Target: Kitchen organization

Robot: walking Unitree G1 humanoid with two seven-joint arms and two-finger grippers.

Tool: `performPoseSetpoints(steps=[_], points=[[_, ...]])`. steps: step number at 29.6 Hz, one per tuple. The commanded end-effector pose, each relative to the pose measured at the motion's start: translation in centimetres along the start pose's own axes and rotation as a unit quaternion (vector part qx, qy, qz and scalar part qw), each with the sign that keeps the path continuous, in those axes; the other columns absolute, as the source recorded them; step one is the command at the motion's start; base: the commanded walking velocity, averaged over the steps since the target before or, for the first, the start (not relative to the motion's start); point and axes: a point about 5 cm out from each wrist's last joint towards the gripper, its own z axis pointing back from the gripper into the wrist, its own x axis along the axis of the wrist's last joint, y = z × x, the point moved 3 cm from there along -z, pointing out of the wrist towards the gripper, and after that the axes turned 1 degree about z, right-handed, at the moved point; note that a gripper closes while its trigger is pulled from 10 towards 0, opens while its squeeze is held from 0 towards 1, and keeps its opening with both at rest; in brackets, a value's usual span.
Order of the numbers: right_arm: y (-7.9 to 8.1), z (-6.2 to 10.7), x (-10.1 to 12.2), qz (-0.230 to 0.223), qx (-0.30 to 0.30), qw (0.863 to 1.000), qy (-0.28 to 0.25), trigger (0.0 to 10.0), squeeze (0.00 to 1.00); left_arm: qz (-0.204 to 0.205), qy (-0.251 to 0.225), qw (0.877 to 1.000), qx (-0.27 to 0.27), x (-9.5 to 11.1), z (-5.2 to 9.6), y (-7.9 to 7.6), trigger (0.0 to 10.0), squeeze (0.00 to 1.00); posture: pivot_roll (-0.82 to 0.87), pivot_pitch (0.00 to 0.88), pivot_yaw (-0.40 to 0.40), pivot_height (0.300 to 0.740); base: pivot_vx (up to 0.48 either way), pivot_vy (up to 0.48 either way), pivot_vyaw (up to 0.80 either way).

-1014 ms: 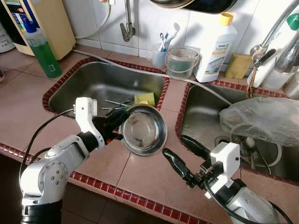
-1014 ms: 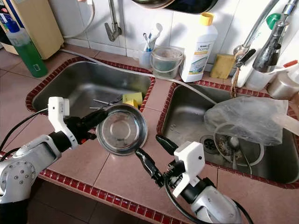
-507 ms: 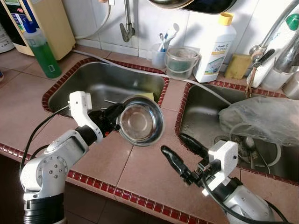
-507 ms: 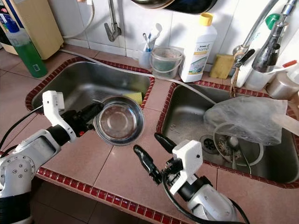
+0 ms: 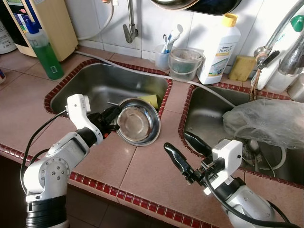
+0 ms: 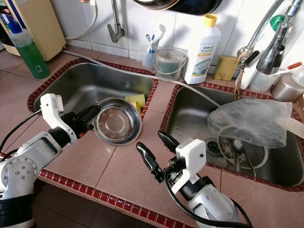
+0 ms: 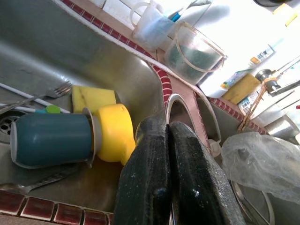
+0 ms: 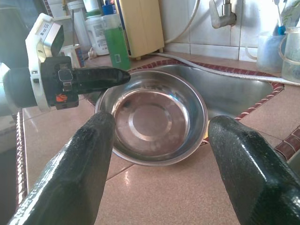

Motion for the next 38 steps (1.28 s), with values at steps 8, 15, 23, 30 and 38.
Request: performPoseSetpoints(steps=[8, 15, 23, 30, 38], points=[[-0.4, 0.1, 0.3, 0.001, -0.011, 1.0, -0.007, 10.0, 0.0, 0.0, -0.025, 1.0, 0.013, 0.9, -0.4, 0.1, 10.0, 0.0, -0.07, 0.135, 0.018, 0.74, 0.0, 0.0, 0.0], [-0.3, 0.0, 0.5, -0.005, -0.015, 1.0, -0.015, 10.0, 0.0, -0.014, -0.044, 0.999, 0.021, 1.0, -0.8, -0.1, 10.0, 0.0, -0.08, 0.141, 0.021, 0.74, 0.0, 0.0, 0.0], [-0.5, -0.2, 1.0, -0.011, -0.027, 0.999, -0.032, 10.0, 0.0, -0.062, -0.065, 0.995, 0.051, 1.0, -1.1, 0.4, 10.0, 0.0, -0.08, 0.144, 0.026, 0.74, 0.0, 0.0, 0.0], [-0.2, -0.2, 1.0, -0.018, -0.027, 0.999, -0.033, 10.0, 0.0, -0.074, -0.081, 0.992, 0.064, 0.4, -1.3, 0.4, 10.0, 0.0, -0.08, 0.15, 0.03, 0.74, 0.0, 0.0, 0.0], [0.0, 0.1, 0.8, -0.022, -0.028, 0.999, -0.027, 10.0, 0.0, -0.078, -0.088, 0.991, 0.068, -0.2, -1.7, 0.4, 10.0, 0.0, -0.09, 0.158, 0.03, 0.74, 0.0, 0.0, 0.0]])
